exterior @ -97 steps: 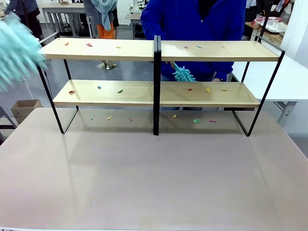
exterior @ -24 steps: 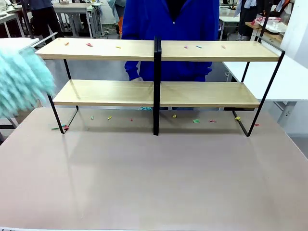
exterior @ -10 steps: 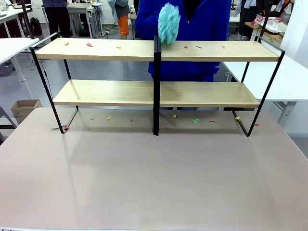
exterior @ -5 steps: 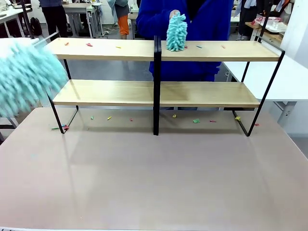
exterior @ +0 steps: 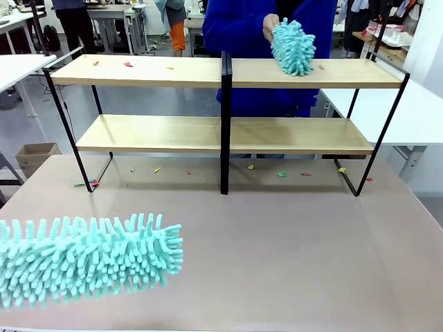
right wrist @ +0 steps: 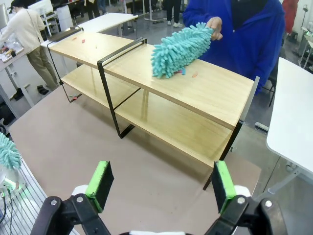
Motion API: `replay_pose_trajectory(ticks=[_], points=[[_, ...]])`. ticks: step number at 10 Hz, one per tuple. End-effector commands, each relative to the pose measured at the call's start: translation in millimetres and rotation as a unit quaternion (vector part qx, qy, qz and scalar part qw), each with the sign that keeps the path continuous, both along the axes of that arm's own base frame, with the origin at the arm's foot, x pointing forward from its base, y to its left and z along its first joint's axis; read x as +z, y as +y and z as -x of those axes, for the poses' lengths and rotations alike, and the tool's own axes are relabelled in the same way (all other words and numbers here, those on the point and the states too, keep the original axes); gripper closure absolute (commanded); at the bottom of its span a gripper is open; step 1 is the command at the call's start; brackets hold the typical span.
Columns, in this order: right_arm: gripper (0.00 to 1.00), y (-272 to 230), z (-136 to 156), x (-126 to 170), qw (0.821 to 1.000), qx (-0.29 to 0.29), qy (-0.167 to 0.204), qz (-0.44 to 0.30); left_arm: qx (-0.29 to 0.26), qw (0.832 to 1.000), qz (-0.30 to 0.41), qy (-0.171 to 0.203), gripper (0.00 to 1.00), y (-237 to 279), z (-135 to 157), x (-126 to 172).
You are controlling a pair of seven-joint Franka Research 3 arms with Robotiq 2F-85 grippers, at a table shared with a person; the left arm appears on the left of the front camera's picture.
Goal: Clean the shelves.
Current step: Clean another randomly selected level of the Shelf with the Duster.
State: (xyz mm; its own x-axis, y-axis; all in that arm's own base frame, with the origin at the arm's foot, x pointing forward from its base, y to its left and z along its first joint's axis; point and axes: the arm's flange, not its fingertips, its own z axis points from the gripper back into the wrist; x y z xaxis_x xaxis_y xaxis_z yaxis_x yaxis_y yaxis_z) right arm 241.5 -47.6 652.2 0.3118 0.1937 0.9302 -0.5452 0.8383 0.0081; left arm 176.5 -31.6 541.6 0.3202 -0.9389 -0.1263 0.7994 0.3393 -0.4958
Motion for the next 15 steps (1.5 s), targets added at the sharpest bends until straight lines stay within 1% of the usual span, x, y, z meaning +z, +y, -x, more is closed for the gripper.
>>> replay_pose_trajectory(ticks=[1,2,3,4,5,6,7,8,9,10,14,15], points=[[0.0,1,0,0,1.0,0.0,0.0,-0.001,0.004,1.0,0.018,-0.008,0.87,26,8,14],[0.0,1,0,0,1.0,0.0,0.0,-0.001,0.0,1.0,0.0,0.0,0.87,0,0,0],[0.0,1,0,0,1.0,0.0,0.0,-0.001,0.079,0.996,-0.011,-0.028,0.87,-49,-12,-17],[0.0,1,0,0,1.0,0.0,0.0,-0.001,0.106,0.993,-0.018,-0.04,0.87,-91,-25,-30],[0.0,1,0,0,1.0,0.0,0.0,-0.001,0.138,0.988,-0.025,-0.064,0.87,-130,-47,-37],[0.0,1,0,0,1.0,0.0,0.0,-0.001,0.178,0.979,-0.036,-0.089,0.87,-167,-60,-43],[0.0,1,0,0,1.0,0.0,0.0,-0.001,0.203,0.973,-0.05,-0.095,0.87,-207,-70,-52],[0.0,1,0,0,1.0,0.0,0.0,-0.001,0.209,0.972,-0.067,-0.083,0.87,-238,-81,-61],[0.0,1,0,0,1.0,0.0,0.0,-0.001,0.226,0.97,-0.074,-0.039,0.87,-258,-97,-70],[0.0,1,0,0,1.0,0.0,0.0,-0.001,0.196,0.975,-0.038,-0.099,0.87,-219,-63,-66],[0.0,1,0,0,1.0,0.0,0.0,-0.001,0.196,0.975,-0.038,-0.099,0.87,-219,-63,-66],[0.0,1,0,0,1.0,0.0,0.0,-0.001,0.204,0.974,-0.044,-0.091,0.87,-228,-70,-66]])
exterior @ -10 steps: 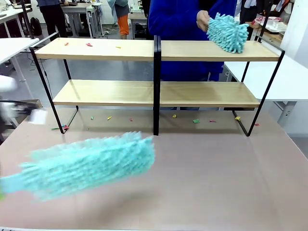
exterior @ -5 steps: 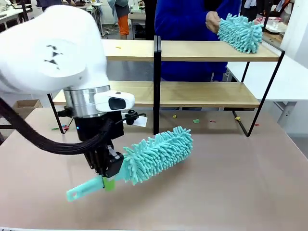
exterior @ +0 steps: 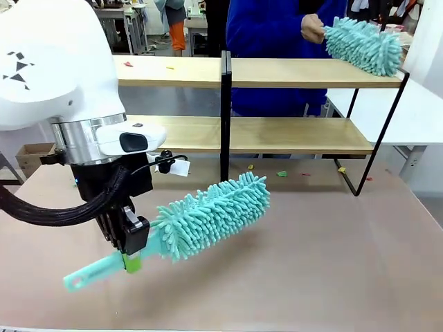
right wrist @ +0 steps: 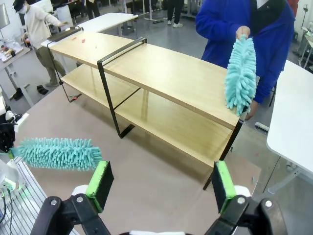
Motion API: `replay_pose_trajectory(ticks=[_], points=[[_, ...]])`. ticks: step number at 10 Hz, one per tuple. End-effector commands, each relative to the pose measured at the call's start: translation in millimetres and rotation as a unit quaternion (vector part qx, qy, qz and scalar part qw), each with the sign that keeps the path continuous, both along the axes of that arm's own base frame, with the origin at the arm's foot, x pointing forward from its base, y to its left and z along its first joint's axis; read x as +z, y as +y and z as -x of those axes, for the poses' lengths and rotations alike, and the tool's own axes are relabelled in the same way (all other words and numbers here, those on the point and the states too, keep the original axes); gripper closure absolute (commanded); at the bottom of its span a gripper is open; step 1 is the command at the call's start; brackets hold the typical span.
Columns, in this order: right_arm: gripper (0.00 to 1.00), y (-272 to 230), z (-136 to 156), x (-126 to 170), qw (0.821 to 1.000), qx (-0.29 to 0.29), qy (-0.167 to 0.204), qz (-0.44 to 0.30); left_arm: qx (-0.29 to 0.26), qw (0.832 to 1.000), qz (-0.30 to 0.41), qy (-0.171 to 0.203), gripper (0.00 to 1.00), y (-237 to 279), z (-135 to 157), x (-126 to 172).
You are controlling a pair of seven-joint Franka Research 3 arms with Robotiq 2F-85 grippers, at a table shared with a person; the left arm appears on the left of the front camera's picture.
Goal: Clean the shelves.
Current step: Clean another randomly selected level of the Shelf with the Duster.
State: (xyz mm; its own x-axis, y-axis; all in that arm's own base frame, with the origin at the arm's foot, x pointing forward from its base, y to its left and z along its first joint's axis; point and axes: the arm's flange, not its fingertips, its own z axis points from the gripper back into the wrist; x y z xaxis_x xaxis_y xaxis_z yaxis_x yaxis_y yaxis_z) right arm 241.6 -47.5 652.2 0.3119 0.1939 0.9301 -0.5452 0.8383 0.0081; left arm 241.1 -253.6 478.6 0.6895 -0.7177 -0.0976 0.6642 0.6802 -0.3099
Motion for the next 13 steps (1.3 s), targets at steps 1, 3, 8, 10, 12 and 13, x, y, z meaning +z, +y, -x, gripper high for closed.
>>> replay_pose_trajectory(ticks=[1,3,8,10,12,13], points=[[0.0,1,0,0,1.0,0.0,0.0,-0.001,0.062,0.998,0.004,0.01,0.87,-33,-13,-7],[0.0,1,0,0,1.0,0.0,0.0,-0.001,0.014,0.999,-0.042,0.011,0.87,-85,-31,-12],[0.0,1,0,0,1.0,0.0,0.0,-0.001,0.178,0.979,-0.091,-0.037,0.87,-180,-53,-32],[0.0,1,0,0,1.0,0.0,0.0,-0.001,0.231,0.964,-0.117,-0.059,0.87,-208,-60,-35],[0.0,1,0,0,1.0,0.0,0.0,-0.001,0.268,0.949,-0.153,-0.067,0.87,-223,-71,-39],[0.0,1,0,0,1.0,0.0,0.0,-0.001,0.296,0.939,-0.163,-0.069,0.87,-229,-77,-43]])
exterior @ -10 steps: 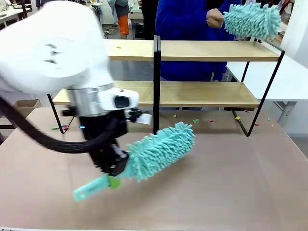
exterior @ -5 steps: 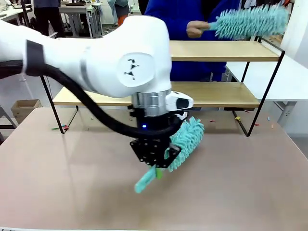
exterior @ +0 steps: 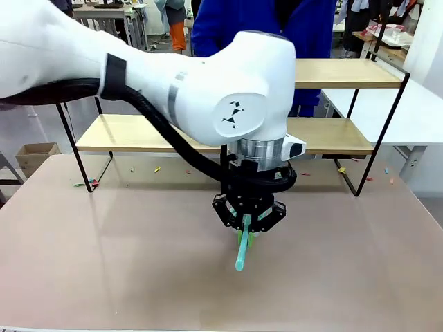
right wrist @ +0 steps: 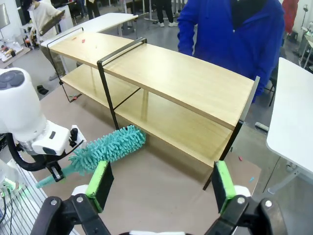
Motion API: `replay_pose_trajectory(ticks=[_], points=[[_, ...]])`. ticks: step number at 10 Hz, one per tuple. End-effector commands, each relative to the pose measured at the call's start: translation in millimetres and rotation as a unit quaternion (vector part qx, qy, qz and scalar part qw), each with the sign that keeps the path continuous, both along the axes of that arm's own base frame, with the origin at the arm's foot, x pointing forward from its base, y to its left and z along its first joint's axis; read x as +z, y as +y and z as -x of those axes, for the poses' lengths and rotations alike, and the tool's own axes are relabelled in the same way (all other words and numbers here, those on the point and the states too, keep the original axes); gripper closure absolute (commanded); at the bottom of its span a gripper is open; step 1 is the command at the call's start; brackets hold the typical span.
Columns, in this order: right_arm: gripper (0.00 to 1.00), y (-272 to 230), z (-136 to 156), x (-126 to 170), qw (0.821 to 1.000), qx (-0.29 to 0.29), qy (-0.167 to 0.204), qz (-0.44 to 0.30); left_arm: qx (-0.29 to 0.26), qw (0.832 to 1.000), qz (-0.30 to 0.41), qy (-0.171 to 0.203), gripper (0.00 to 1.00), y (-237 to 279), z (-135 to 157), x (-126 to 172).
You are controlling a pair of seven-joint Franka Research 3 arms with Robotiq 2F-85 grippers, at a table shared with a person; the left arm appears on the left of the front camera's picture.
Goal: Clean the shelves.
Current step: Clean another randomly selected level of the Shelf with the Duster.
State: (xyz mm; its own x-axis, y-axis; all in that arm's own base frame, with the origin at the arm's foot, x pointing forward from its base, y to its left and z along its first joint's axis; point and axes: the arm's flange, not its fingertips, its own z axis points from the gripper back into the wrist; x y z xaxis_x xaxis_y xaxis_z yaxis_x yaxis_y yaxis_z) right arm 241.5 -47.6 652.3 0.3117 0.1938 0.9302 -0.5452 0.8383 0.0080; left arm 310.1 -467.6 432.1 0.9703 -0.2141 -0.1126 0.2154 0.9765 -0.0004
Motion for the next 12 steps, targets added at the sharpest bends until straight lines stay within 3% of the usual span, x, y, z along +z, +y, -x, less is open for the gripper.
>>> replay_pose_trajectory(ticks=[1,3,7,12], points=[[0.0,1,0,0,1.0,0.0,0.0,-0.001,0.048,0.999,-0.026,0.0,0.87,-21,-17,0],[0.0,1,0,0,1.0,0.0,0.0,-0.001,0.08,0.996,-0.038,0.0,0.87,-32,-42,-7],[0.0,1,0,0,1.0,0.0,0.0,-0.001,0.123,0.991,-0.025,-0.042,0.87,-59,-100,-29],[0.0,1,0,0,1.0,0.0,0.0,-0.001,0.174,0.982,-0.027,-0.061,0.87,-67,-125,-48]])
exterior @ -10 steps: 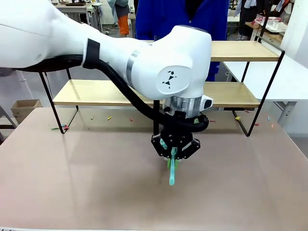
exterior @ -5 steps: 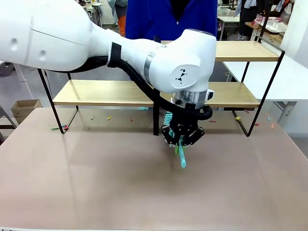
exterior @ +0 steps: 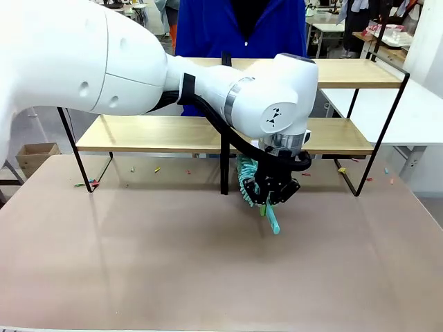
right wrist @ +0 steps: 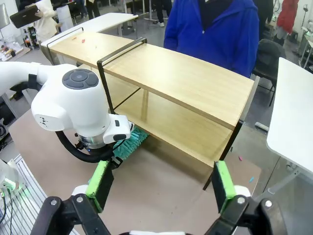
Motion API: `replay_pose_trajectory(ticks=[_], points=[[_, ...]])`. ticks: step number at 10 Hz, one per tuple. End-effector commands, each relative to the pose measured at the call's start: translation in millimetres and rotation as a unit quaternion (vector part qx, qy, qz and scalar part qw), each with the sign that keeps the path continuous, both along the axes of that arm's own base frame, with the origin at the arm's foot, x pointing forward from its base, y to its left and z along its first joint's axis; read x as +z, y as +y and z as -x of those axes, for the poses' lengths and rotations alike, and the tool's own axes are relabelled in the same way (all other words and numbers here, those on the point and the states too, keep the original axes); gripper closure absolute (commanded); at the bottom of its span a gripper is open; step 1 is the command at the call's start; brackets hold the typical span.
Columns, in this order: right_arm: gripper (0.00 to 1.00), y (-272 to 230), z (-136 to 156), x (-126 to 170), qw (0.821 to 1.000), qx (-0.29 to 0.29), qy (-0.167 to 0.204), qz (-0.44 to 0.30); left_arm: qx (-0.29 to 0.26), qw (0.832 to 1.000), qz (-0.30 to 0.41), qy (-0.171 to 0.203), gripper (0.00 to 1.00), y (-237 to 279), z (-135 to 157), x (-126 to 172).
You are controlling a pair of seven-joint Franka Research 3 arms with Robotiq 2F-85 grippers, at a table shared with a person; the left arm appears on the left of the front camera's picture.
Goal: Clean the shelves.
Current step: Clean another randomly selected level of the Shelf with the Duster.
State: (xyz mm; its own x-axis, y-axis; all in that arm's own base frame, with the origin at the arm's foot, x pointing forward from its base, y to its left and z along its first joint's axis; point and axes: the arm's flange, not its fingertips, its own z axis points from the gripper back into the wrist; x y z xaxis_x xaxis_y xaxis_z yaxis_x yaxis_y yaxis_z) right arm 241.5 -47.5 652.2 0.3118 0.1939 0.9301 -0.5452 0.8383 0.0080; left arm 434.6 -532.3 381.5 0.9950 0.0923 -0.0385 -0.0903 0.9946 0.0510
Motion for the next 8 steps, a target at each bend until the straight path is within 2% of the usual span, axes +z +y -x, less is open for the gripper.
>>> replay_pose_trajectory(ticks=[1,5,6,8], points=[[0.0,1,0,0,1.0,0.0,0.0,-0.001,0.023,1.0,-0.004,-0.01,0.87,-1,-3,0],[0.0,1,0,0,1.0,0.0,0.0,-0.001,0.006,0.999,0.01,0.044,0.87,-4,-16,-14],[0.0,1,0,0,1.0,0.0,0.0,-0.001,-0.013,0.997,0.021,0.069,0.87,-7,-16,-17],[0.0,1,0,0,1.0,0.0,0.0,-0.001,-0.054,0.994,0.05,0.084,0.87,-15,-17,-16]])
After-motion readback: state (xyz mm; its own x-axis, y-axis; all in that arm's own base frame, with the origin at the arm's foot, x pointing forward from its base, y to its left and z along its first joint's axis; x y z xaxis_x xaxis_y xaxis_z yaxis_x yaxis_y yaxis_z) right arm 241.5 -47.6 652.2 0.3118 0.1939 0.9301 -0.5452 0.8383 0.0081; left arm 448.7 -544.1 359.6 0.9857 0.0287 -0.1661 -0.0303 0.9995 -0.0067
